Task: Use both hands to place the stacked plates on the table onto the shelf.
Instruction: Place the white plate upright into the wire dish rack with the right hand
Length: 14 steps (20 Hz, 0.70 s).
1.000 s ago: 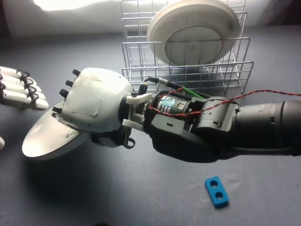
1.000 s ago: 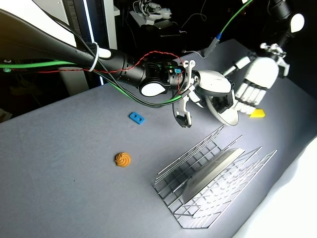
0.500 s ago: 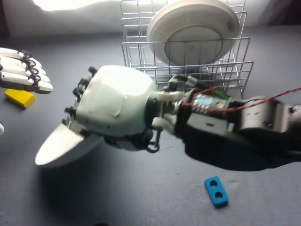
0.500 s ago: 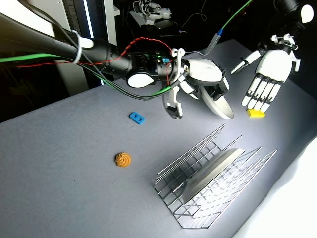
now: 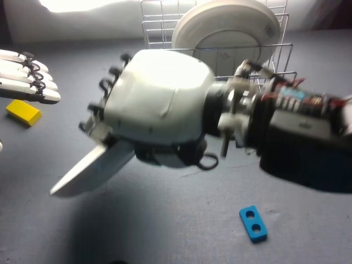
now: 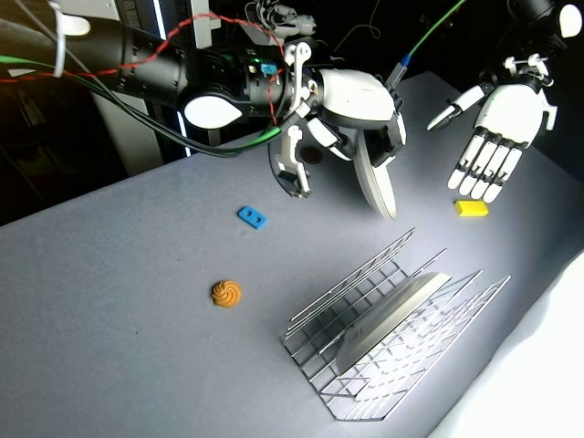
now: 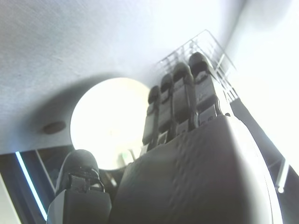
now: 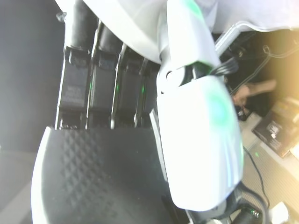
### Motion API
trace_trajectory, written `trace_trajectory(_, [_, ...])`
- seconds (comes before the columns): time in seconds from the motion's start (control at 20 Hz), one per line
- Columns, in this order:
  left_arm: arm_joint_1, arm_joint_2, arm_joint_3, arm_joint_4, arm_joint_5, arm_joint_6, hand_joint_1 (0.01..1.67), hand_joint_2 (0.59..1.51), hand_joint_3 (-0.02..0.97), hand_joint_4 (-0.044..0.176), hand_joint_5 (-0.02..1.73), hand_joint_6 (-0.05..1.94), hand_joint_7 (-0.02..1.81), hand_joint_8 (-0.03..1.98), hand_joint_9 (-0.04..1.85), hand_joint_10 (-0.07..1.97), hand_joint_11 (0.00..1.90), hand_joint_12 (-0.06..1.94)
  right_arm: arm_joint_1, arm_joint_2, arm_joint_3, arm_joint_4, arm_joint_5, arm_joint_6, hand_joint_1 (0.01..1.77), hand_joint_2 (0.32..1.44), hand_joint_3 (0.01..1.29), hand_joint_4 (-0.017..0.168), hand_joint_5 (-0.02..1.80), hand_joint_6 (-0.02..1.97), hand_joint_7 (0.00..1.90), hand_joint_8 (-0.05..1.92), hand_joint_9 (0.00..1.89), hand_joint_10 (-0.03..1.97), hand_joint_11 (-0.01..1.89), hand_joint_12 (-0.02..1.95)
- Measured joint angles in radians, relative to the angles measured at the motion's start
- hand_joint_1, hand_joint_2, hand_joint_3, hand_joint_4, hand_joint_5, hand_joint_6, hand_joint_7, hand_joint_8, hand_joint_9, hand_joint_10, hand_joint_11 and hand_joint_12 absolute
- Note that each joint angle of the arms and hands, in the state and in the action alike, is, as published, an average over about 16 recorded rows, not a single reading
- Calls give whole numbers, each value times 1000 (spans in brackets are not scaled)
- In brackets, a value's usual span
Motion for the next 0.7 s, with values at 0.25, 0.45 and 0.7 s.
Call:
trace_trajectory(0.25, [4, 0, -1, 1, -2, 5, 15, 1144, 17, 3, 112, 14, 136, 1, 115, 16, 16, 239, 73, 87, -51, 140, -68, -1, 1353, 1009, 11, -8, 905, 982, 1033, 767, 996, 1045, 916, 1155])
trace_trajectory(0.45, [8, 0, -1, 1, -2, 7, 15, 1146, 17, 3, 109, 14, 136, 1, 110, 16, 16, 239, 141, 149, -71, 275, -117, -3, 1353, 1008, 11, -9, 910, 970, 1043, 737, 1009, 1033, 933, 1132])
trace_trajectory(0.7, [14, 0, -2, 0, -2, 9, 15, 1147, 17, 3, 112, 14, 142, 2, 113, 16, 16, 253, 209, 209, -75, 413, -184, -3, 1353, 1008, 10, -9, 913, 954, 1043, 731, 1020, 1038, 947, 1137])
